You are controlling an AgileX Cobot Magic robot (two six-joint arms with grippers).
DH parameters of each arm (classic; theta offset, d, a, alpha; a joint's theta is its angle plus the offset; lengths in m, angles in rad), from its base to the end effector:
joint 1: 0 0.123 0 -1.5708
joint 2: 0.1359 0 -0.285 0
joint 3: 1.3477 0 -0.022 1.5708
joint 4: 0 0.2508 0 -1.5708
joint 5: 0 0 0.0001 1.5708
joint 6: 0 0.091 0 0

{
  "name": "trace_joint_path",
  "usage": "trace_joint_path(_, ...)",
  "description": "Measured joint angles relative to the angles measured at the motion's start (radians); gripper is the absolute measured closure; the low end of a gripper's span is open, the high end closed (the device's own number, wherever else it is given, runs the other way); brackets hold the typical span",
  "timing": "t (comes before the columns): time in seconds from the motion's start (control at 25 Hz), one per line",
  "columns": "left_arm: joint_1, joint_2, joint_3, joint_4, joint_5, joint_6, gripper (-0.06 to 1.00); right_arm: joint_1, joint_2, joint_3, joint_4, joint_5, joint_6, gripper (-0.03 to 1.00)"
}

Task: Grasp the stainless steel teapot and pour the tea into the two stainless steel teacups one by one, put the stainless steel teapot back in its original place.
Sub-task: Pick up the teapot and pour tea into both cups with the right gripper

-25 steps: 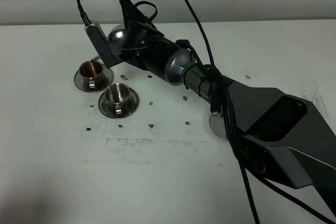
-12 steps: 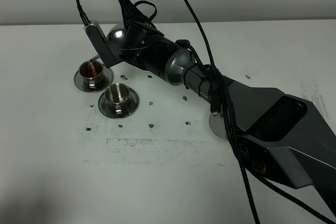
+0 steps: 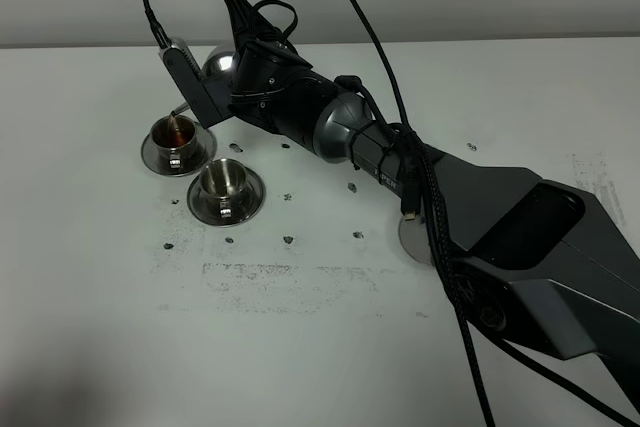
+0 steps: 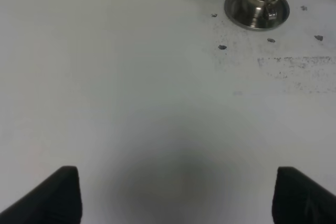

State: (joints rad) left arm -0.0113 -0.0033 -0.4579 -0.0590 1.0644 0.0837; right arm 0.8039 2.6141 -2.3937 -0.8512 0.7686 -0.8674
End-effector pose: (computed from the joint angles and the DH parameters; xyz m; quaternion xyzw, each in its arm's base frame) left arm -0.0010 -0.0047 0.2653 0.0416 0.8627 -0.0113 0.5038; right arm 0.4327 0.3804 0.1702 -0.7630 0.4389 -0.3778 0.2872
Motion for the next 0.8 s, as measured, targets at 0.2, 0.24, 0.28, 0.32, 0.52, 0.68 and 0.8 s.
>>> trace_joint_path(0.2, 0.000, 0.000, 0.000, 0.000, 0.000, 0.000, 0.22, 0.000, 0.000, 0.000, -0.001, 0.000, 0.000, 0.79)
trace_joint_path(0.24, 0.000, 0.000, 0.000, 0.000, 0.000, 0.000, 0.22, 0.000, 0.000, 0.000, -0.001, 0.000, 0.000, 0.79)
trace_joint_path(0.28, 0.000, 0.000, 0.000, 0.000, 0.000, 0.000, 0.22, 0.000, 0.000, 0.000, -0.001, 0.000, 0.000, 0.79)
trace_joint_path(0.32, 0.000, 0.000, 0.000, 0.000, 0.000, 0.000, 0.22, 0.000, 0.000, 0.000, -0.002, -0.001, 0.000, 0.79)
trace_joint_path(0.52, 0.000, 0.000, 0.000, 0.000, 0.000, 0.000, 0.22, 0.000, 0.000, 0.000, -0.004, -0.004, 0.000, 0.79)
trace_joint_path(0.68, 0.000, 0.000, 0.000, 0.000, 0.000, 0.000, 0.22, 0.000, 0.000, 0.000, -0.004, -0.004, 0.000, 0.79)
trace_joint_path(0.8, 0.000, 0.000, 0.000, 0.000, 0.000, 0.000, 0.22, 0.000, 0.000, 0.000, -0.004, -0.004, 0.000, 0.79)
